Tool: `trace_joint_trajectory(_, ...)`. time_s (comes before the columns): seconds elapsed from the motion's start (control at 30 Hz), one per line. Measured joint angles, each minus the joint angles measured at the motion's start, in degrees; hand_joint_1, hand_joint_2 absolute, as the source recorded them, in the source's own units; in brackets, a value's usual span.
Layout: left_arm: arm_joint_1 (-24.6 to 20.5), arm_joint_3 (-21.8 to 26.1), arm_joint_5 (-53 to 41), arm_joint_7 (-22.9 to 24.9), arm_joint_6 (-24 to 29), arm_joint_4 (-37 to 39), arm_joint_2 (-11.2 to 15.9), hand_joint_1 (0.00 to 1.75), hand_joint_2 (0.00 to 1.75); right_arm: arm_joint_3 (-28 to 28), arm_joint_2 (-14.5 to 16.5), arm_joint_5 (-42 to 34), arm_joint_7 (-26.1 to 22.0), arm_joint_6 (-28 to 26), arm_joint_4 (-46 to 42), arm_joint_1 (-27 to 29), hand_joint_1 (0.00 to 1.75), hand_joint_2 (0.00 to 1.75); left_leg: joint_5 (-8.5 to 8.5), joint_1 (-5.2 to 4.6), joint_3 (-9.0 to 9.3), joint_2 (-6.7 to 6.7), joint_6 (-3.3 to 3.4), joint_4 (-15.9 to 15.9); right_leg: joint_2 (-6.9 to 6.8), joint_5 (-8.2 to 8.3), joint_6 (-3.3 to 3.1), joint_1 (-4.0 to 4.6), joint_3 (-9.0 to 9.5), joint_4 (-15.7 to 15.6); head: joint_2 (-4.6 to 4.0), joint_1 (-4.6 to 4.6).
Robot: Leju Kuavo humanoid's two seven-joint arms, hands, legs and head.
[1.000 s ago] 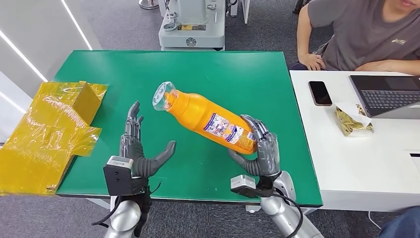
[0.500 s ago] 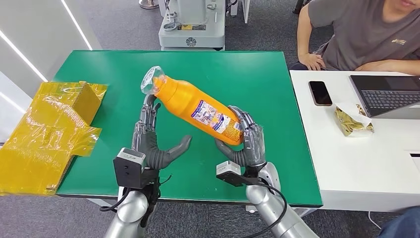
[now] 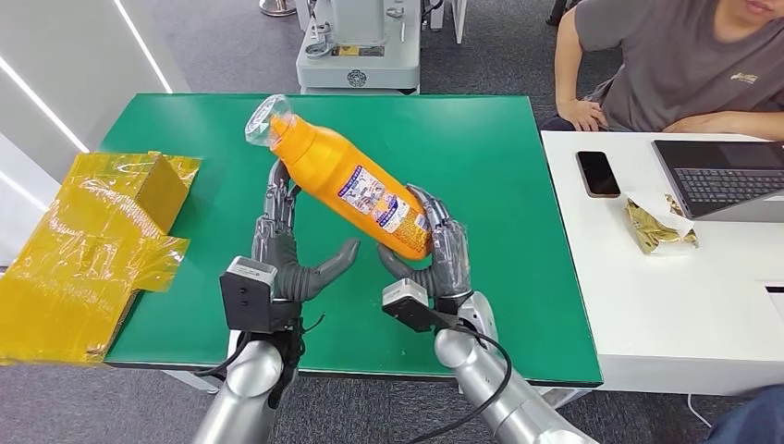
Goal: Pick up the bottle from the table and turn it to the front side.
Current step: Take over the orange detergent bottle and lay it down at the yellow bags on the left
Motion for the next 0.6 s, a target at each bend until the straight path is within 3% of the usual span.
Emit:
trace_joint_trajectory(0.23,-1.4,1.5,3.3,-0.1,-0.4,3.6,0.1,0.0,1.75,5.2,0.7,-2.6,-0.2,0.2,1.3,-1.4,1.75,1.75,0.0,0.01,0.0,0.01,0.0,0.0,0.0,-0.01,0.0,0.0,-0.01,0.0,0.0,-0.01)
trace_joint_trajectory(0.4,-1.4,3.4,9.2,-1.0,-6.1,4.4,0.3,0.0,1.75,8.0,0.8,-5.7,-0.2,1.5,2.3,-1.5,1.75,1.75,0.0,0.0,-0.02,0.01,0.0,0.0,0.0,-0.01,-0.01,0.0,-0.01,0.0,0.0,0.0)
trace_joint_trajectory(0.6,-1.3,5.4,9.6,-1.1,-5.8,4.8,0.7,0.0,1.75,10.0,0.8,-7.4,-0.1,1.9,3.9,-1.5,1.75,1.75,0.0,0.0,-0.02,-0.01,0.0,0.0,-0.02,-0.02,0.0,0.0,-0.01,0.0,0.0,0.0)
